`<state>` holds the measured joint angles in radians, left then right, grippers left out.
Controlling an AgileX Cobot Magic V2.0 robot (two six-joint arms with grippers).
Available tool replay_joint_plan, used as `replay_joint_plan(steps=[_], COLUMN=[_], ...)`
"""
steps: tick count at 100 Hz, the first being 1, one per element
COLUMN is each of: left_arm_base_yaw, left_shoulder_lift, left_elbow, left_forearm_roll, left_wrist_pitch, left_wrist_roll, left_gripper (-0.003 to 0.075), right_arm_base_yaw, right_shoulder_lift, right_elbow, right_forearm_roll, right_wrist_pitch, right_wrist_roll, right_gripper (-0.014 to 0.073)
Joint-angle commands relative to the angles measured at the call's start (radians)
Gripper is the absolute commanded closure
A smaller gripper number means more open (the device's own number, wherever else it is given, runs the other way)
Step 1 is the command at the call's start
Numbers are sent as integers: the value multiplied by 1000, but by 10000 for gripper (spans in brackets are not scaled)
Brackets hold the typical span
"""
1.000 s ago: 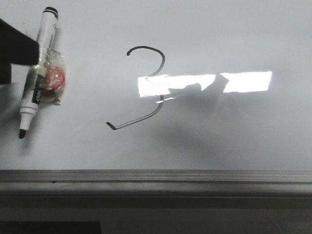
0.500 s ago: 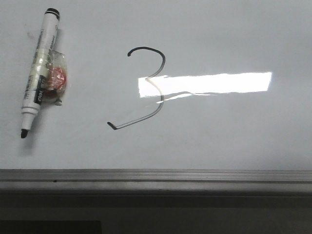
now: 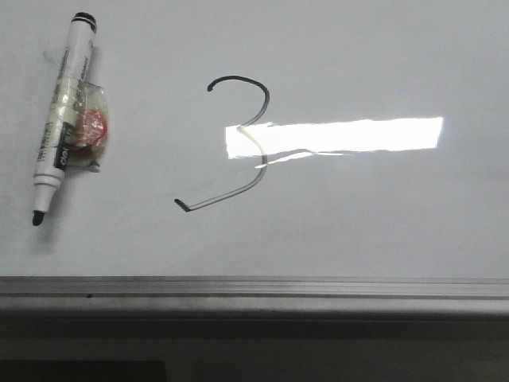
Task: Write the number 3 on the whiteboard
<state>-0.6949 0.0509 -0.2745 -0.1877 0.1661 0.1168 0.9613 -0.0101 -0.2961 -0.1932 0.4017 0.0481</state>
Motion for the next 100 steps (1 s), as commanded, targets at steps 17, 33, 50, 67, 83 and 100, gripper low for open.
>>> replay_joint_plan(steps=[17, 33, 50, 67, 83, 100], left_arm_base_yaw=[1, 1, 9, 157, 393, 565], left_shoulder_lift=[13, 13, 13, 13, 13, -45], left_elbow=[-26, -26, -9, 44, 111, 230], left_forearm_roll=[-12, -12, 32, 125, 125, 125], left_wrist_pitch=[-73, -73, -73, -75, -77, -69], left_wrist_roll=[0, 0, 0, -2, -6, -6], left_gripper=[741, 741, 741, 741, 741, 741], right_arm_base_yaw=[-5, -5, -5, -5, -5, -5], right_shoulder_lift=[-6, -6, -6, -6, -6, -6], right_elbow=[-21, -21, -21, -21, -21, -21], right_forearm_roll=[-8, -8, -8, -8, -8, -8], right_wrist_pitch=[-73, -73, -73, -73, -73, -73], right_wrist_roll=[-7, -7, -7, -7, -7, -7], right_gripper=[648, 648, 648, 648, 648, 648])
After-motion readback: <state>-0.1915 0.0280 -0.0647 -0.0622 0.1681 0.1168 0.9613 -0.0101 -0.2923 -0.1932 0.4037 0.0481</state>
